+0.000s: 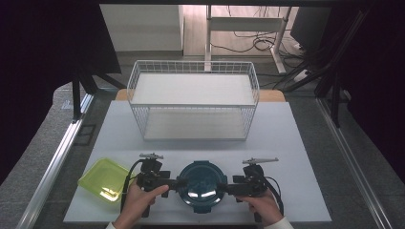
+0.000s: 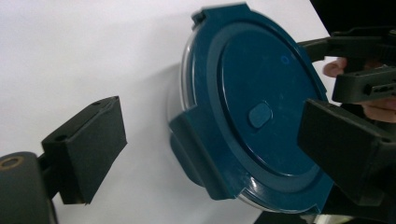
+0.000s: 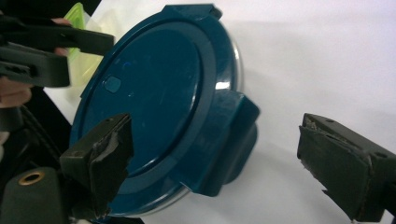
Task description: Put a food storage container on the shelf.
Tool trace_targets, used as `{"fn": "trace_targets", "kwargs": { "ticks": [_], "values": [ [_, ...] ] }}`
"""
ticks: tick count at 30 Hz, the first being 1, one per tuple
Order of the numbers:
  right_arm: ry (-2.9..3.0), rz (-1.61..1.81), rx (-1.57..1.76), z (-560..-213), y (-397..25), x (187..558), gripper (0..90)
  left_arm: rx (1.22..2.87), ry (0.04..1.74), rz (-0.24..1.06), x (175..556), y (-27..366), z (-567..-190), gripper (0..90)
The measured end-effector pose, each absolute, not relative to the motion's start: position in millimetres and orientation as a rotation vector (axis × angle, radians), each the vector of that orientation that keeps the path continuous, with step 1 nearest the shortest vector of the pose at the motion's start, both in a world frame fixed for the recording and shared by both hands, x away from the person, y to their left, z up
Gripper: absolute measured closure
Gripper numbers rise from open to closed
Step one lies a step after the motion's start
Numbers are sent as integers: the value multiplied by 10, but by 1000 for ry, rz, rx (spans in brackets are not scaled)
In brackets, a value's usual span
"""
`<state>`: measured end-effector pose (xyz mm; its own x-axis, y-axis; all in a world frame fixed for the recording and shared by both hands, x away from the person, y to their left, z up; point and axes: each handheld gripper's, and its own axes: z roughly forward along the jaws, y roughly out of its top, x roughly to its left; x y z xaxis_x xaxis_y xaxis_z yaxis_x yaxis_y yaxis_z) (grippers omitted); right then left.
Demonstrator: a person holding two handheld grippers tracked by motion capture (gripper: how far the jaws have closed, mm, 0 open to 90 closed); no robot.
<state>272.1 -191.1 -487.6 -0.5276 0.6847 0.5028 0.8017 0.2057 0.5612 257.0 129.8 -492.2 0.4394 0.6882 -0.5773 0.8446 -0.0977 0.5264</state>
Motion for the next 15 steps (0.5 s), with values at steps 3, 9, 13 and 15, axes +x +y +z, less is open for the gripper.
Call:
{"fn": "trace_targets", "kwargs": {
  "ticks": [3,9,13,15],
  "values": [
    [-2314,-1216,-1431,-4898,-1872,2724,104,1840,1310,-256,2566,1258,-4970,80],
    [-2257,-1201,-1427,-4956,-1826,2737,108,1835,1310,-316,2565,1194,-5051,93],
    [-2226,-1194,-1415,-4994,-1806,2734,136,1814,1323,-370,2577,1169,-5117,102],
    [-2216,-1192,-1414,-5001,-1803,2733,141,1809,1325,-377,2580,1167,-5133,111]
  ]
}}
